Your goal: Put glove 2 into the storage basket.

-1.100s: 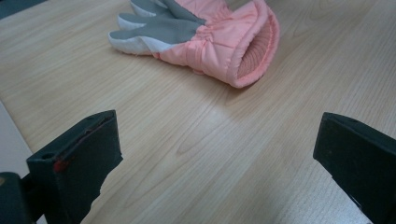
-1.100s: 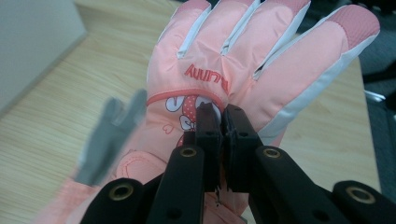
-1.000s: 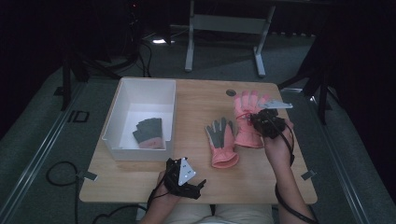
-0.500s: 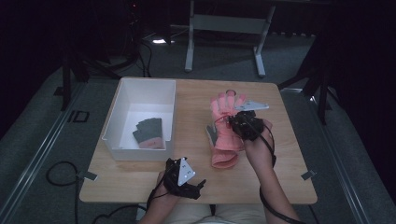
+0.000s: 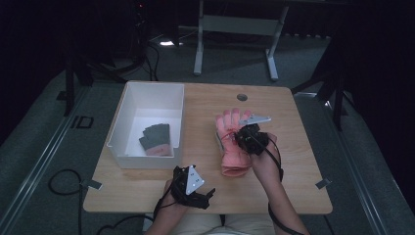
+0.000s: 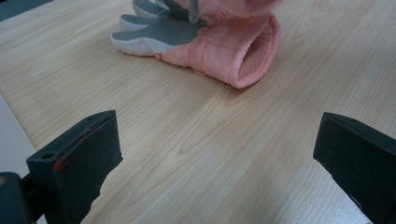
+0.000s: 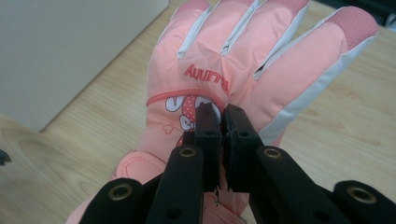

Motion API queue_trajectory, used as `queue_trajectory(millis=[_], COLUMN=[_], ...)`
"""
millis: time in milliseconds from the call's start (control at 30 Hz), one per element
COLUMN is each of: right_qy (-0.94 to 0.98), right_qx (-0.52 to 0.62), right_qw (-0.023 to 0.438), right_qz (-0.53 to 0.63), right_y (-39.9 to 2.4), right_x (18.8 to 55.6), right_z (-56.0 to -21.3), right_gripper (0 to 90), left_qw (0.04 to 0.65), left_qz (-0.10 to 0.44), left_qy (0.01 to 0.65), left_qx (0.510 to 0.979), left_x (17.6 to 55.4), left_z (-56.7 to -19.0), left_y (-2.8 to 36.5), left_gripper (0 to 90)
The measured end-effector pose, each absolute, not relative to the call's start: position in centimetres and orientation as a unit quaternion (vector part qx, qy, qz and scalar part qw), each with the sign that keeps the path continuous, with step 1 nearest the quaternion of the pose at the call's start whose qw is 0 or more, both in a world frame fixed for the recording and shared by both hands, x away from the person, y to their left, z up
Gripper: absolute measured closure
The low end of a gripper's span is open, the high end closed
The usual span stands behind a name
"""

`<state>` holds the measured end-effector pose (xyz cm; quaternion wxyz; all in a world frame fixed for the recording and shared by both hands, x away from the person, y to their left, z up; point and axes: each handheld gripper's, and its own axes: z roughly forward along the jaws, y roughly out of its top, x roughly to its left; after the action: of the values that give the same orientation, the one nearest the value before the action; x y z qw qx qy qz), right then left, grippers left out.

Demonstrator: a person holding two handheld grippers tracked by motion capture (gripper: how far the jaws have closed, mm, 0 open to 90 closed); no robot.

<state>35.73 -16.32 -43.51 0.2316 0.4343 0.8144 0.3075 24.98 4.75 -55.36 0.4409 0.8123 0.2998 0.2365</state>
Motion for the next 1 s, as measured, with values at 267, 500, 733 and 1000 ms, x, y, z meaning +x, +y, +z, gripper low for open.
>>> queue_trajectory(millis=[267,500,733,1000], right_qy=[0.820,0.819,0.816,0.809], right_qx=[0.447,0.459,0.458,0.452], right_qw=[0.216,0.206,0.211,0.206], right_qz=[0.285,0.277,0.284,0.314], right_y=[-16.8,-16.4,-16.3,-17.1], right_x=[36.4,37.6,37.6,37.2], right_z=[-46.0,-48.6,-48.8,-47.2], right_gripper=[84.7,83.5,83.6,72.9], left_qw=[0.439,0.444,0.450,0.493], left_qz=[0.236,0.223,0.212,0.201], left_qy=[0.302,0.310,0.317,0.317], left_qx=[0.813,0.811,0.808,0.785], left_x=[25.0,25.2,25.1,25.5], left_z=[-55.4,-55.4,-55.3,-53.0], left_y=[4.6,4.5,4.6,4.8], left_gripper=[0.4,0.3,0.3,0.4])
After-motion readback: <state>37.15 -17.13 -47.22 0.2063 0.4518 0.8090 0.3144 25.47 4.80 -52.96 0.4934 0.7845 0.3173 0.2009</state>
